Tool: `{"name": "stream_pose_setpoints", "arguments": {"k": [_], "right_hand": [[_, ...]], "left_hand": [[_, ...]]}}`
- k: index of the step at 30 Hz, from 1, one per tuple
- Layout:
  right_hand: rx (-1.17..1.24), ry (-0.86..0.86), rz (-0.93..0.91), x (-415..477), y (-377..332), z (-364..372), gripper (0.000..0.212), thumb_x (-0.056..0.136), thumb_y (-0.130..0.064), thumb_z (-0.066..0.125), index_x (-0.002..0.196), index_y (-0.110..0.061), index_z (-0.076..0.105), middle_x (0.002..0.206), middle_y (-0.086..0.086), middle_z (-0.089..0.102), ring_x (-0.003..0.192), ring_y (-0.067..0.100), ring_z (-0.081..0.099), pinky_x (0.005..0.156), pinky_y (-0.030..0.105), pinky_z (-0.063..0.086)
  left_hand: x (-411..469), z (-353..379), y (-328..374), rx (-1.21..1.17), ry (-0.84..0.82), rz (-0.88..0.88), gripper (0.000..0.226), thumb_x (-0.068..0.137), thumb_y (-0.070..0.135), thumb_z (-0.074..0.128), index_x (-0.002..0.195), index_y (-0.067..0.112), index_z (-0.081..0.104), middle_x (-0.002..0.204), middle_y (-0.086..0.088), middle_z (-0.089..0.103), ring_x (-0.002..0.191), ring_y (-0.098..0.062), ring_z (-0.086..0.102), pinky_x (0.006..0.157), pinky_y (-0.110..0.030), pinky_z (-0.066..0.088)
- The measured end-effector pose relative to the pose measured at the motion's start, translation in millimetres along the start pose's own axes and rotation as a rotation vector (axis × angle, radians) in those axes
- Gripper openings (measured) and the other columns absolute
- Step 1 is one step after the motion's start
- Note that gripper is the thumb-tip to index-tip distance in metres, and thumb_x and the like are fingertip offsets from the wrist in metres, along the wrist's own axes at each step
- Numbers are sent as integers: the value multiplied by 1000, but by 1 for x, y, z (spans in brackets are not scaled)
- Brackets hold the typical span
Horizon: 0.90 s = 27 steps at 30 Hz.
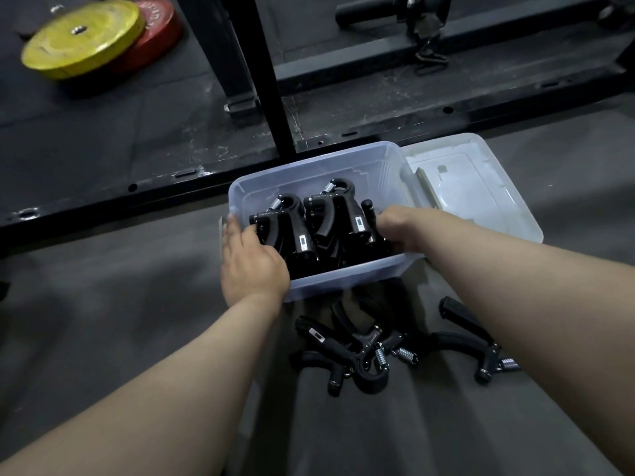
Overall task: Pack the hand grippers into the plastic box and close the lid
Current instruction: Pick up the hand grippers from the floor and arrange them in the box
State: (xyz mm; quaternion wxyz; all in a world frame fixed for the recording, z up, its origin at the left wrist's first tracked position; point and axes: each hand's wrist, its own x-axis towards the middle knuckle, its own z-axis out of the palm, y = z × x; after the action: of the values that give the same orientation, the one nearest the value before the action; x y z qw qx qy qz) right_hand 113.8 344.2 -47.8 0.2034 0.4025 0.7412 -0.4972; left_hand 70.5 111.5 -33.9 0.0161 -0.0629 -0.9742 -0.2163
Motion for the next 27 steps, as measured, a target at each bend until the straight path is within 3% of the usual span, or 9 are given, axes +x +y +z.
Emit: {"name": "stream_pose_setpoints", "arguments": {"k": [4, 8, 10, 12, 16, 19, 21, 23, 27], "right_hand": [[-47, 45, -11, 9, 4, 1, 12, 81, -14, 48, 72, -11, 55, 78, 15, 57, 59, 24, 50, 54, 29, 41], [-36, -20, 8, 6, 2, -2, 20, 82, -9, 45, 85, -10, 64, 95, 15, 68, 82, 30, 65, 64, 32, 52], [-65, -50, 6, 6, 2, -2, 25, 86, -7, 41, 92, -10, 65, 102, 14, 68, 93, 32, 67, 77, 41, 57], [-125, -39, -9, 8, 2, -3, 28, 86, -12, 41, 99, -11, 66, 108, 13, 67, 94, 31, 65, 86, 40, 54], [-69, 97, -58, 9, 2, 3, 24, 88, -16, 46, 101, -7, 64, 102, 16, 67, 89, 31, 64, 77, 37, 51], [47, 266, -180, -4, 0, 0, 14, 88, -11, 49, 81, -9, 62, 81, 9, 62, 84, 28, 60, 66, 28, 45], [79, 357, -288, -14, 0, -4, 25, 85, -4, 44, 91, -10, 68, 91, 4, 63, 94, 21, 58, 79, 26, 46], [208, 404, -353, -28, 2, -8, 37, 82, -3, 41, 103, -13, 69, 105, 3, 68, 103, 17, 63, 95, 33, 50], [450, 519, -445, -55, 20, -23, 34, 81, -3, 38, 89, -12, 69, 98, 4, 70, 83, 15, 72, 81, 39, 60]], "left_hand": [[1, 1, -1, 1, -1, 2, 44, 95, 16, 37, 138, 15, 47, 163, 0, 13, 150, -17, 9, 121, -34, 15], [1, 2, -3, 2, 1, 9, 45, 95, 14, 36, 138, 13, 47, 163, -1, 14, 151, -17, 8, 122, -36, 14], [2, 2, -2, -1, 6, 10, 44, 95, 14, 37, 138, 13, 48, 163, -1, 14, 151, -17, 8, 121, -37, 15], [2, 3, -3, 1, 7, 12, 44, 95, 15, 37, 138, 13, 48, 163, -2, 14, 151, -17, 9, 121, -38, 16], [2, 4, -4, 8, 5, 25, 44, 95, 15, 37, 138, 12, 47, 163, -4, 14, 151, -19, 9, 121, -38, 16], [1, 1, -3, 17, -3, 32, 45, 96, 17, 35, 140, 12, 45, 164, -3, 12, 151, -18, 7, 122, -36, 13], [1, 1, -2, 11, -2, 30, 45, 95, 17, 35, 139, 12, 46, 164, -3, 12, 151, -18, 7, 122, -35, 12], [2, 1, -3, 5, 1, 27, 46, 95, 17, 34, 138, 11, 47, 163, -3, 13, 151, -18, 7, 122, -35, 12], [2, 2, -4, 8, -8, 40, 47, 94, 18, 33, 139, 10, 46, 164, -4, 12, 151, -19, 6, 122, -36, 12]]}}
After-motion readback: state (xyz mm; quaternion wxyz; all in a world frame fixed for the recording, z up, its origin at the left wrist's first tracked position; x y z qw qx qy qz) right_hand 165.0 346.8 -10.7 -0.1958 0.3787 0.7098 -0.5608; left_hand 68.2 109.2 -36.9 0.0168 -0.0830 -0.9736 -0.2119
